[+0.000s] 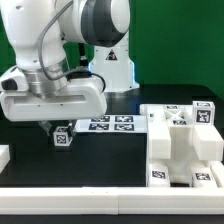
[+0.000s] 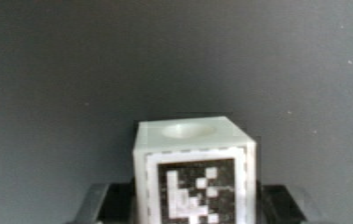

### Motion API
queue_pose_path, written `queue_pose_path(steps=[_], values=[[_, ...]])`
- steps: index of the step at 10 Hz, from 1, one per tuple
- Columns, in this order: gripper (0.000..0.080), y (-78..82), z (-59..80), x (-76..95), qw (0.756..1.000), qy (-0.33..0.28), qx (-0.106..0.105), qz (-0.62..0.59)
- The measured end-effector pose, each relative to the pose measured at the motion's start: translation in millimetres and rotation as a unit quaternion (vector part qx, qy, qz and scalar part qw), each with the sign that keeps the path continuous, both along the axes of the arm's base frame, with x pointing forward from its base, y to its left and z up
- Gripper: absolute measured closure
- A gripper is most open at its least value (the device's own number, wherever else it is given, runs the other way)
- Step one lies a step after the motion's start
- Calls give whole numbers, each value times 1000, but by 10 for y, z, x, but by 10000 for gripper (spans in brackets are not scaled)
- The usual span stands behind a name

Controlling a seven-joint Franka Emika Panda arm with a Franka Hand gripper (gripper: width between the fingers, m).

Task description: Assemble chair

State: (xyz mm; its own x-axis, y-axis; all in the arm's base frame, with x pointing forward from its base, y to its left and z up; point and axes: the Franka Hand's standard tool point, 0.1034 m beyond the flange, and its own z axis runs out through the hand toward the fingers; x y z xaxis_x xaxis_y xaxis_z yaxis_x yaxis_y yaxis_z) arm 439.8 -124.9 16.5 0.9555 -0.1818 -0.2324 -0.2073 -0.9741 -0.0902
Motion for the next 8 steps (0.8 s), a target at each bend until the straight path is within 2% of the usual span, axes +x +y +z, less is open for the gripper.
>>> queue_pose_path(steps=[4, 5, 6, 7, 8], values=[[517, 1, 2, -3, 1000, 2, 1, -1], [517, 20, 62, -15, 999, 27, 15, -16], [417, -13, 120, 52, 999, 31, 19, -19], [277, -44, 146, 97, 999, 31, 19, -22], [190, -60, 165, 120, 999, 39, 24, -24]])
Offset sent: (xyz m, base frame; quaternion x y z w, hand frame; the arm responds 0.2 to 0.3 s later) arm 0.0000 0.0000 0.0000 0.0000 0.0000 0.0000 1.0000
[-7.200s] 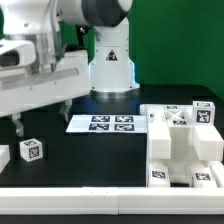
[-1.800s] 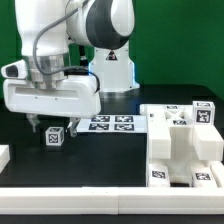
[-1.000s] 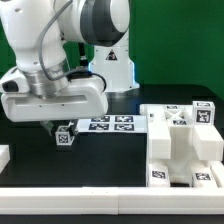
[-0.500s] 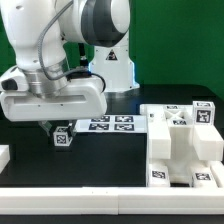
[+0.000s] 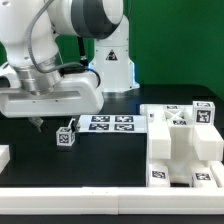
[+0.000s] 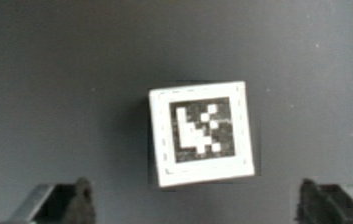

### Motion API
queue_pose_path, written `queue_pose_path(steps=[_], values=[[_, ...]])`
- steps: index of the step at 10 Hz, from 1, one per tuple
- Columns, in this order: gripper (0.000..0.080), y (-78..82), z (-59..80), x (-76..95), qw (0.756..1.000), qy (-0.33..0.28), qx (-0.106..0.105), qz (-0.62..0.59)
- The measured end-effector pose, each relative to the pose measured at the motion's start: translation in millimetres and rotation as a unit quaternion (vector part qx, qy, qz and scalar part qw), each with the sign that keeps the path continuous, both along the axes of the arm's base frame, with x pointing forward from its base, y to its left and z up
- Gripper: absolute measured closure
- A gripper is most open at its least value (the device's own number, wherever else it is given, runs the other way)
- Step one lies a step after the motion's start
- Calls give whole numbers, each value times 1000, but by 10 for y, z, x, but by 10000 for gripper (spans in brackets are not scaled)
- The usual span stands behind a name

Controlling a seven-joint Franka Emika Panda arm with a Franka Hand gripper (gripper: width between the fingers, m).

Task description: Assemble chair

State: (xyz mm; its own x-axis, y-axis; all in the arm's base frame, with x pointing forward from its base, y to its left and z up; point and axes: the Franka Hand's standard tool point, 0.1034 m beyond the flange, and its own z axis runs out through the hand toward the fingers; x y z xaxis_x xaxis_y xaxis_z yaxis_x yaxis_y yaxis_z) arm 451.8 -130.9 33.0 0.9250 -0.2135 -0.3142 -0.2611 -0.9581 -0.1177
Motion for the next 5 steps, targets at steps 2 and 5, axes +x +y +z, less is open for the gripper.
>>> queue_pose_path(steps=[2, 5], values=[[158, -172, 96, 248, 999, 27, 15, -10], [151, -302, 113, 574, 988, 150, 16, -22]])
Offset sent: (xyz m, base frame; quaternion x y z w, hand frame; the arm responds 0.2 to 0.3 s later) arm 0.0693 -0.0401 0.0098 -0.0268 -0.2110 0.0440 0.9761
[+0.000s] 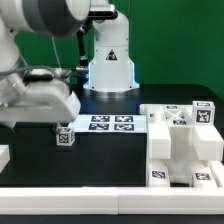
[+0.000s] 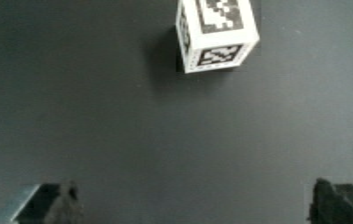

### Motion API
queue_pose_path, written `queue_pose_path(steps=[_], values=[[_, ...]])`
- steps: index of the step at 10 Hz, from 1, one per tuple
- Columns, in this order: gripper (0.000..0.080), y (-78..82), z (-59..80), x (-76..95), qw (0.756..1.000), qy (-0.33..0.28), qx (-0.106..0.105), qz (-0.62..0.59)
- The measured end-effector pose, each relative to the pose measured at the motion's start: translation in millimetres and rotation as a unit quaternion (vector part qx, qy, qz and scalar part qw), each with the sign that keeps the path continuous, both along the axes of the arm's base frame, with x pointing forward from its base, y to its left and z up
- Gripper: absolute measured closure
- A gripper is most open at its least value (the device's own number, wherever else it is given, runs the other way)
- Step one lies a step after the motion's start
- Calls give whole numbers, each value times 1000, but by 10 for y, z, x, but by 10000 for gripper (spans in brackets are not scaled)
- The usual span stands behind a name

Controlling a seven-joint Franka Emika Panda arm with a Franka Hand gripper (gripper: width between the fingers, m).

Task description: Assemble chair

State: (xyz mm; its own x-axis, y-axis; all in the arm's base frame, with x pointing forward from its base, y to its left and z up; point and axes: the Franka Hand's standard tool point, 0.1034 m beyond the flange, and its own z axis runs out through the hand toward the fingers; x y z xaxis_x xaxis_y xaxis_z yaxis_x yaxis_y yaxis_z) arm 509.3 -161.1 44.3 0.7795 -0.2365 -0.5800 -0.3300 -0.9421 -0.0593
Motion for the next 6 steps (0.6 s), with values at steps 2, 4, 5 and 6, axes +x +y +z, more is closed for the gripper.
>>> queue_pose_path(steps=[2, 4, 5, 6], values=[[151, 398, -133, -391, 998, 53, 23, 13], [151, 387, -114, -392, 990, 129, 53, 11], [151, 493, -76, -429, 982, 169, 80, 20], [151, 471, -103, -432, 980, 175, 89, 25]])
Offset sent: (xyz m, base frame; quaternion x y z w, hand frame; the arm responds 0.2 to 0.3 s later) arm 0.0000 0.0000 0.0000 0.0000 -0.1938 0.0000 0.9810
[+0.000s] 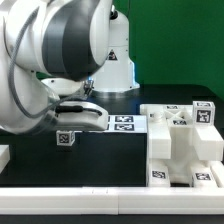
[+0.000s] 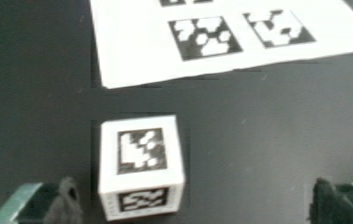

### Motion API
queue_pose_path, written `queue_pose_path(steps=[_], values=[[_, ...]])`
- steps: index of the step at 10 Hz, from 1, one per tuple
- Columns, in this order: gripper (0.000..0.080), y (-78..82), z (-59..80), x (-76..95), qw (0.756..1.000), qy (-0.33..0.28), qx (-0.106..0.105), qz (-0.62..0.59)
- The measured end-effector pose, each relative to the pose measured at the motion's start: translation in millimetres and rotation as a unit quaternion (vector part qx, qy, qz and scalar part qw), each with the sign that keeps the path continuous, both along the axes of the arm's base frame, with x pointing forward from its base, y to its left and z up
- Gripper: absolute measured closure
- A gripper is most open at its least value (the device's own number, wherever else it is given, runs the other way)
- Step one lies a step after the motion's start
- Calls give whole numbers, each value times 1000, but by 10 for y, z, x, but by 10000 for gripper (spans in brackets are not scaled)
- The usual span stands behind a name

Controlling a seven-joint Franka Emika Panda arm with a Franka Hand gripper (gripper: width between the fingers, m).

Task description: Assemble chair

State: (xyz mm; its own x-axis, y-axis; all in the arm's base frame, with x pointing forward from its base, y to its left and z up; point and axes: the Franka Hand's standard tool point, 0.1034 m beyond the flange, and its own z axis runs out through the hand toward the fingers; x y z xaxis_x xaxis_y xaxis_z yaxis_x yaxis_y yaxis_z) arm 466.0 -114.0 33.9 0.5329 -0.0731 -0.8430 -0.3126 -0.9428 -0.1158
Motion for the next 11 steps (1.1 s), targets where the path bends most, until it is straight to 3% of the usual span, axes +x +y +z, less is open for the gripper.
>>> queue_pose_path(steps=[3, 6, 10, 11], values=[[151, -19, -17, -23, 1000, 4, -2, -3], [151, 4, -226, -276, 999, 22, -18, -19], [151, -32, -287, -295, 999, 16, -29, -25], [276, -38, -288, -297, 999, 16, -29, -25]])
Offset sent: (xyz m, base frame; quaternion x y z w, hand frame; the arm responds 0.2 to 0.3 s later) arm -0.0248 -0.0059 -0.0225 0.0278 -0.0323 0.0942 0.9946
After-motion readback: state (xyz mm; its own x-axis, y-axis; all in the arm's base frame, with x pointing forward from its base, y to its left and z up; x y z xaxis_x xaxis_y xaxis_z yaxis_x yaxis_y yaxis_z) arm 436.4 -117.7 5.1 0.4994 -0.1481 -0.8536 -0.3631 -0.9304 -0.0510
